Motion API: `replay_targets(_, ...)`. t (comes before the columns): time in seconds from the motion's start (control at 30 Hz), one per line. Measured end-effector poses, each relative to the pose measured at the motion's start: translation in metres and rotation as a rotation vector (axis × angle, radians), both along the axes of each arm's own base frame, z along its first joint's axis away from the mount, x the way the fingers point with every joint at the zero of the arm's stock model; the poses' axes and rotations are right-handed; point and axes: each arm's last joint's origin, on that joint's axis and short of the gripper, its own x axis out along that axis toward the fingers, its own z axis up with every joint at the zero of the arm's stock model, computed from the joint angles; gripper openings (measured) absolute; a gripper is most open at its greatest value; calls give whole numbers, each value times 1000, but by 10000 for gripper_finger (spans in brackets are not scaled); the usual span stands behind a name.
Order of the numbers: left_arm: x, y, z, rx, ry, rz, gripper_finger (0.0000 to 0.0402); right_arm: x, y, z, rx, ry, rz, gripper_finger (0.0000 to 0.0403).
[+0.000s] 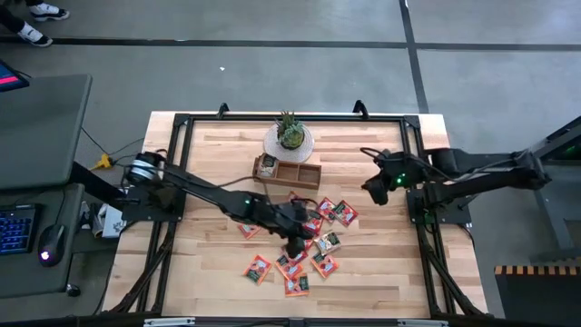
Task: Pick & Place Tea
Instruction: Put the brown tea bag into the left section of the wooden organizer
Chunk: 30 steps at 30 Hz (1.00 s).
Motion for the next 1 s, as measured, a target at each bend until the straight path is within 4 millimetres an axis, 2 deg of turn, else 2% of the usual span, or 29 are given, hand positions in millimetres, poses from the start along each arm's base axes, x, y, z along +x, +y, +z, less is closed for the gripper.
replay_targets(0.27,39,-12,-19,-17,30,-38,0,4,11,-48,219,-71,-10,122)
replay_targets(0.5,54,-15,-36,36,93,-31,0,0,28,-87,357,-63,-54,122)
replay_targets(0.7,51,-11,-39,102,136,33,0,-4,45,-104,419,-108,-104,122)
replay_targets(1.0,51,-4,-42,164,155,16,0,-9,64,-111,439,-156,-172,122)
